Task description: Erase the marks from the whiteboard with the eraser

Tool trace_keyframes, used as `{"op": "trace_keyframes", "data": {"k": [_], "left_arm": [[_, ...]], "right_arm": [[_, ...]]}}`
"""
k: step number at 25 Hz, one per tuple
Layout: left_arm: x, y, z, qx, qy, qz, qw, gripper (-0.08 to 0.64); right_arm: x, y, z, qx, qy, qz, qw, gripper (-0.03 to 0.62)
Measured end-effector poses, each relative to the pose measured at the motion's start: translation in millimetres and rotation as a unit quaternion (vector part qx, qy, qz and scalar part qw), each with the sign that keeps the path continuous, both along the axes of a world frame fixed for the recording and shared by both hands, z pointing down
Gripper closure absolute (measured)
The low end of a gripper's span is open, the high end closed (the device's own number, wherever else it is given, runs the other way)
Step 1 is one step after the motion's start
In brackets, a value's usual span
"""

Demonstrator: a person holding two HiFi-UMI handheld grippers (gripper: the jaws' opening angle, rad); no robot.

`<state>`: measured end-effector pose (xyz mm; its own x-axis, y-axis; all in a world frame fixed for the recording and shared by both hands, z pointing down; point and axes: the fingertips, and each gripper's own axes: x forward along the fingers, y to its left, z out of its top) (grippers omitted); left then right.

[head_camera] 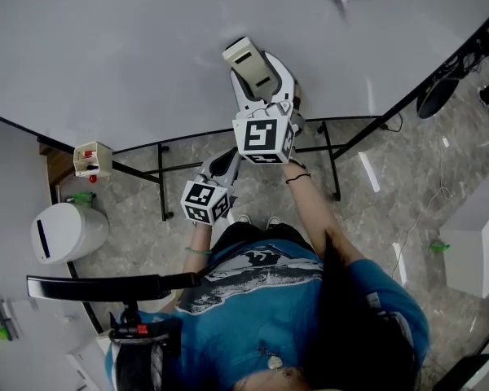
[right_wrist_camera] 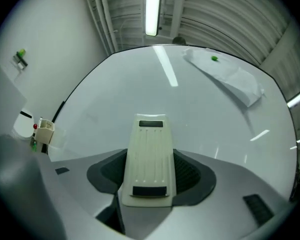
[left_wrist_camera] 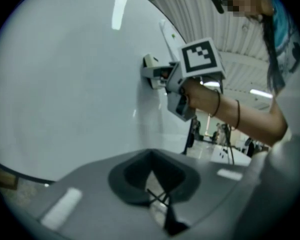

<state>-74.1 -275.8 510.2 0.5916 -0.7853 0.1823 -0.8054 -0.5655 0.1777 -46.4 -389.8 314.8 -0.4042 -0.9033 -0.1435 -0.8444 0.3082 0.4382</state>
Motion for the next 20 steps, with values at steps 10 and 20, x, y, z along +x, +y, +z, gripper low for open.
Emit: {"op": "trace_keyframes", "data": {"k": [10,20], "left_arm": [[-7,-3,-1,0.001,0.002,-0.008,1.0,0.557],[5,-5,-4,0.005,0.006,0.008,0.9999,0.557]], "right_arm": [[6,15,-2,-0.004,-0.011,-0.026,1.0,0.328],[247,-20,-28,-0.045,-0.209,0.126,0.969,0.328]]}}
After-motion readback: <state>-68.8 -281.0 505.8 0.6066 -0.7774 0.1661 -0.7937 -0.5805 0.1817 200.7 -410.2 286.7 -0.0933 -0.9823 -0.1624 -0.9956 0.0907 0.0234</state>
